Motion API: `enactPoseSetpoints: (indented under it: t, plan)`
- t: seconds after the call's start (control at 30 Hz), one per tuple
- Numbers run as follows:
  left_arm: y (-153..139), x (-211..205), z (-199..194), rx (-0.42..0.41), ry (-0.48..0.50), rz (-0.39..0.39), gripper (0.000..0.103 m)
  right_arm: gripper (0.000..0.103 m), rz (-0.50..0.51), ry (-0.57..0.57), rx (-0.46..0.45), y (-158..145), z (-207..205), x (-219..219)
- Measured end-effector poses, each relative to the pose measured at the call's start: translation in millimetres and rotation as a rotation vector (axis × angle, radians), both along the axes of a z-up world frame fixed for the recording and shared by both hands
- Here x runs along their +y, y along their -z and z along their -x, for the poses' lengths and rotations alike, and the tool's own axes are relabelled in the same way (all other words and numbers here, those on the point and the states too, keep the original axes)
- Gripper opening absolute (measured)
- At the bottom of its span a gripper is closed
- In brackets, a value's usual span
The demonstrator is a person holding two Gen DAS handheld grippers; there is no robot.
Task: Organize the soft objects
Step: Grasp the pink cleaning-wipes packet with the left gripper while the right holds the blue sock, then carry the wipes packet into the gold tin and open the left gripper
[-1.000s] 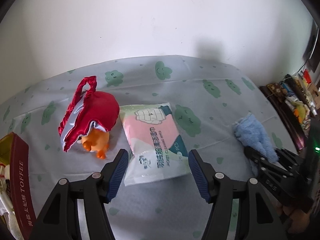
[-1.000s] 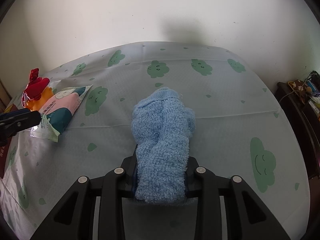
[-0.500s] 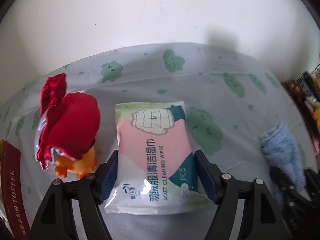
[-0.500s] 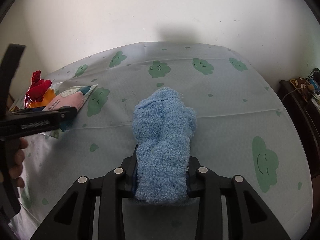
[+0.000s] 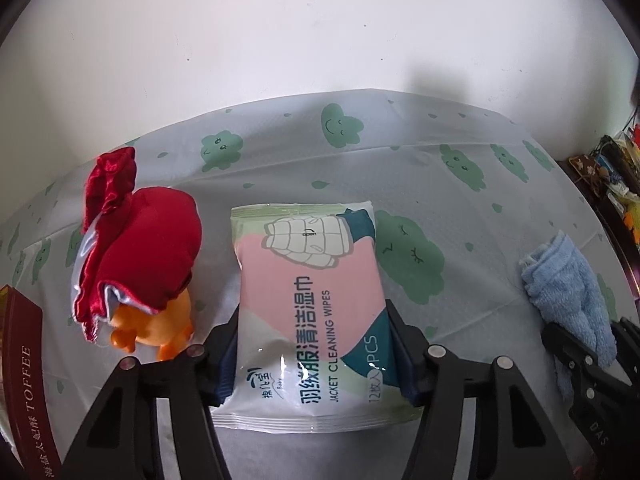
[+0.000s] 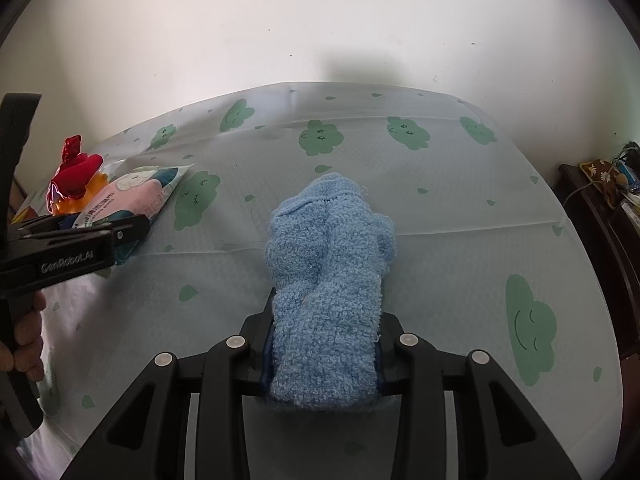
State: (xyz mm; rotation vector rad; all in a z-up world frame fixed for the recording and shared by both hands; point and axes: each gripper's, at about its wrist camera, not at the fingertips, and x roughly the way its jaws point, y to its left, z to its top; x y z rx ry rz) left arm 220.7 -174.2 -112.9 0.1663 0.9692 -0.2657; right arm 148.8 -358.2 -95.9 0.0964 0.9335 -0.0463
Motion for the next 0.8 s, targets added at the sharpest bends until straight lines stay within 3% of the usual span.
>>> enactPoseSetpoints:
  t: [0.8]
  plan:
    - [-48,24,60,-0.087,0.021,-0.028,0.062,0.036,0.04,-0.002,0.008,1,0,5]
